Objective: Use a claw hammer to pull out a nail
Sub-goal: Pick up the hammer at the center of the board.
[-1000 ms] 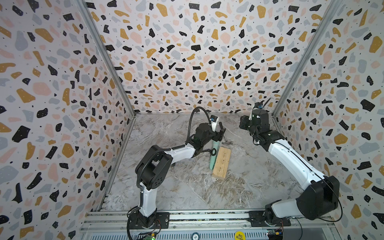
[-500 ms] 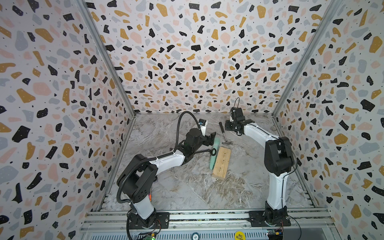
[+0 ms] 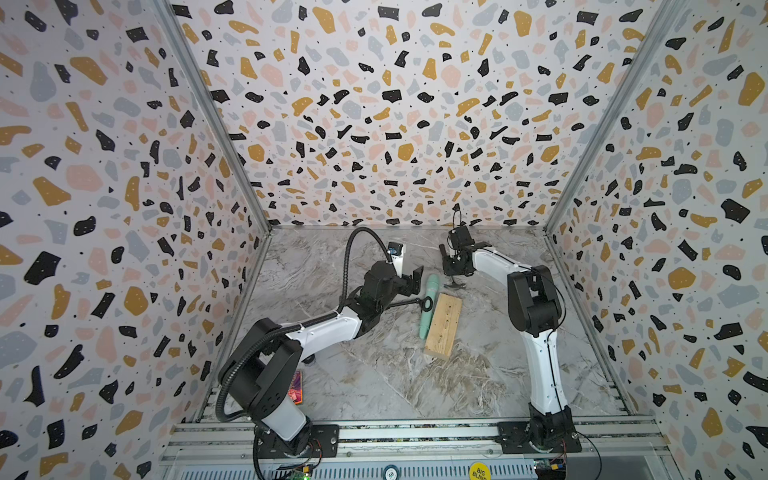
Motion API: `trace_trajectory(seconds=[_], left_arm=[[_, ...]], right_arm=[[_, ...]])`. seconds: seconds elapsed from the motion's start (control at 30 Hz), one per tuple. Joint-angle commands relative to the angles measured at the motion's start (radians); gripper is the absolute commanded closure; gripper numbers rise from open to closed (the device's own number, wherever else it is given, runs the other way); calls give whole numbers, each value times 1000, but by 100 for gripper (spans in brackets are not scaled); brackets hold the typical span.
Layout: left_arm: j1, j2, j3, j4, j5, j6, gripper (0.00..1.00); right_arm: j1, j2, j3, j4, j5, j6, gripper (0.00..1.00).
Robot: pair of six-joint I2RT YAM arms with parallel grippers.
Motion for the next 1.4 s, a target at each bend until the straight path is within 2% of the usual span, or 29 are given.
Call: trace_trajectory(seconds=[0.0, 0.2, 0.33, 0.5, 0.63, 0.83, 1.0, 1.2, 1.37], left_arm=[[0, -9, -11, 12, -17, -2, 8], [0, -19, -18, 3, -25, 10, 8], [0, -28, -23, 0, -20, 19, 8], [4, -34, -12, -23, 14, 36, 5], [9, -36, 8, -58, 75, 38, 0], [10, -25, 37, -94, 189, 64, 0], [10, 13, 109, -134, 320, 69, 0], [22, 32, 175, -91, 503, 27, 1], [39, 13, 216, -86, 685, 13, 3]], right_arm=[[32, 18, 56, -85, 83, -19, 67], [49, 70, 76, -129, 131, 21, 83], [49, 68, 62, -125, 143, 42, 100], [47, -3, 37, -73, 190, 65, 100], [49, -130, -1, 13, 204, 80, 100], [56, -355, -118, 175, 186, 94, 100], [61, -561, -290, 350, 80, 78, 100], [61, -799, -503, 572, -180, -6, 100], [56, -928, -639, 679, -281, -62, 100]])
